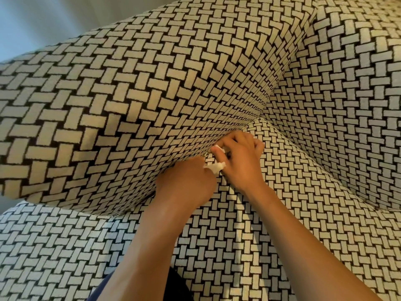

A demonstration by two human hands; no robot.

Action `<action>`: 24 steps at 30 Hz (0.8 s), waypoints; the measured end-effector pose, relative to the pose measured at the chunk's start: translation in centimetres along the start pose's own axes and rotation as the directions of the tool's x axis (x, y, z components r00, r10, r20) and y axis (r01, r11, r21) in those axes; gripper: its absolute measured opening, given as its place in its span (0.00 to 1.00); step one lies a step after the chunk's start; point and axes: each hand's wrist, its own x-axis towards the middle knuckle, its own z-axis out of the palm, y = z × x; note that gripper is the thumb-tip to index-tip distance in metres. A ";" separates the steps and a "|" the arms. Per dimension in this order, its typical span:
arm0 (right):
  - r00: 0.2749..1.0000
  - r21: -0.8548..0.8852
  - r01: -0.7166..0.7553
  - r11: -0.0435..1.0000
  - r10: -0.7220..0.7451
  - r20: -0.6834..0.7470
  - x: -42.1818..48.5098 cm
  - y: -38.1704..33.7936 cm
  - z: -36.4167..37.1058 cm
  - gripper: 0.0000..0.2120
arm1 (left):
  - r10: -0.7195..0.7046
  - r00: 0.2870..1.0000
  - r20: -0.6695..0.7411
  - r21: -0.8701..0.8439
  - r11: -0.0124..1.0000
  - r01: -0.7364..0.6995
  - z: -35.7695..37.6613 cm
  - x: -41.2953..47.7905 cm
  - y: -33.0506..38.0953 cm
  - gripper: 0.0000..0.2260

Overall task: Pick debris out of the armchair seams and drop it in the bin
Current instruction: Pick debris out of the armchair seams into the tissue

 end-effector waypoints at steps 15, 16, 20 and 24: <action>0.962 0.503 -0.202 0.840 0.266 -0.058 -2.5 -0.8 -2.4 0.06 | 0.031 0.999 0.009 -0.092 0.995 -0.030 0.1 0.4 -0.2 0.07; 0.953 0.556 -0.222 0.801 0.299 -0.051 -2.5 -0.7 -2.7 0.06 | 0.035 0.999 0.001 -0.120 0.992 -0.035 0.1 0.5 -0.1 0.07; 0.961 0.615 -0.185 0.767 0.271 -0.049 -2.9 -0.5 -3.8 0.05 | 0.055 0.998 -0.024 -0.203 0.977 -0.059 -0.1 0.7 0.4 0.08; 0.978 0.607 -0.206 0.767 0.186 0.096 -3.5 -1.2 -4.6 0.03 | 0.079 0.997 -0.020 -0.283 0.956 -0.082 -0.4 0.5 1.4 0.08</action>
